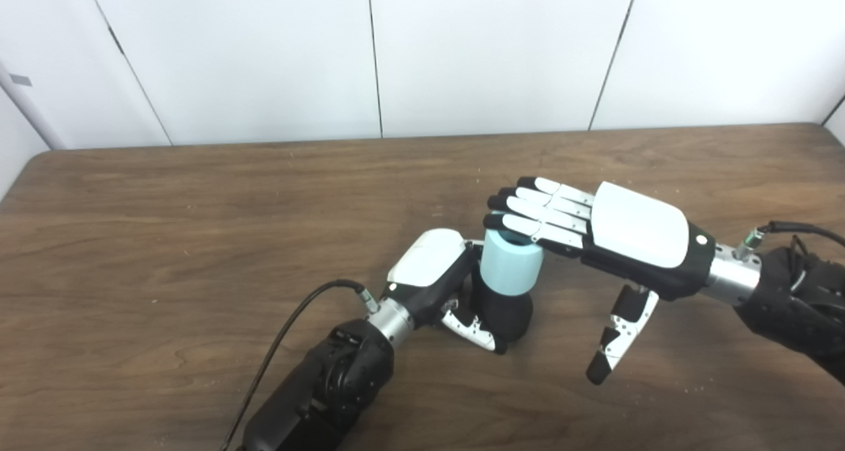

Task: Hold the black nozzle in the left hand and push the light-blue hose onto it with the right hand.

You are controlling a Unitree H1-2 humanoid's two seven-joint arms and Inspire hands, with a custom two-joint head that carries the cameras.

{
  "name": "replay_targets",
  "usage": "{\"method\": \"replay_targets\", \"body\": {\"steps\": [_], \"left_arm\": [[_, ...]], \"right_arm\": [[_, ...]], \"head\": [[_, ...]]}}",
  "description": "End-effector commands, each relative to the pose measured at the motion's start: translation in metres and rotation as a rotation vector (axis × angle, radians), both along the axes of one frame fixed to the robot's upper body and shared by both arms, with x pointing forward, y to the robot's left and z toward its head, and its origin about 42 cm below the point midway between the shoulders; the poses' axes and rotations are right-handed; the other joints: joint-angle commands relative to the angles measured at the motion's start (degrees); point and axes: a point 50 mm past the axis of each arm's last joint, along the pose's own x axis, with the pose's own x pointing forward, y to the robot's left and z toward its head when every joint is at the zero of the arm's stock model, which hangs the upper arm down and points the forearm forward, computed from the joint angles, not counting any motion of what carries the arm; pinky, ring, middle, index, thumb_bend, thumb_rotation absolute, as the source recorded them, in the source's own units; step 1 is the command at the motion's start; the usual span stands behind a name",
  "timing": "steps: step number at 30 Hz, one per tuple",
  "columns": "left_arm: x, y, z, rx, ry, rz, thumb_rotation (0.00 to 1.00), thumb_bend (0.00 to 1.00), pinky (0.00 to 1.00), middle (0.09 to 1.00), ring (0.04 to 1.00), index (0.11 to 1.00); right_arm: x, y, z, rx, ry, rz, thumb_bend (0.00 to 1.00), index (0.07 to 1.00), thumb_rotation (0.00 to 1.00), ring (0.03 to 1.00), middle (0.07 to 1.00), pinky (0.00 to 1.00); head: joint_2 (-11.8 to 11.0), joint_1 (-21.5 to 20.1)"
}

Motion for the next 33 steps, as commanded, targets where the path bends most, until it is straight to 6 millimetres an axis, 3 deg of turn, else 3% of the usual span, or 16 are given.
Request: {"method": "replay_targets", "body": {"steps": [1,33], "left_arm": [[-0.0207,0.0124,-0.0504,0.170,0.215,-0.014,0.00,0.53,0.44,0.457,0.427,0.496],[-0.0219,0.0109,-0.0497,0.162,0.205,-0.017,0.00,0.53,0.45,0.465,0.443,0.492]], "right_arm": [[0.0013,-0.0059,-0.0028,-0.070,0.020,0.006,1.00,1.000,0.67,1.000,1.000,1.00],[0.0016,-0.0061,-0.0062,-0.089,0.054,0.009,1.00,1.000,0.67,1.000,1.000,1.00]], "head": [[0.05,0.07],[0.38,0.18]]}}
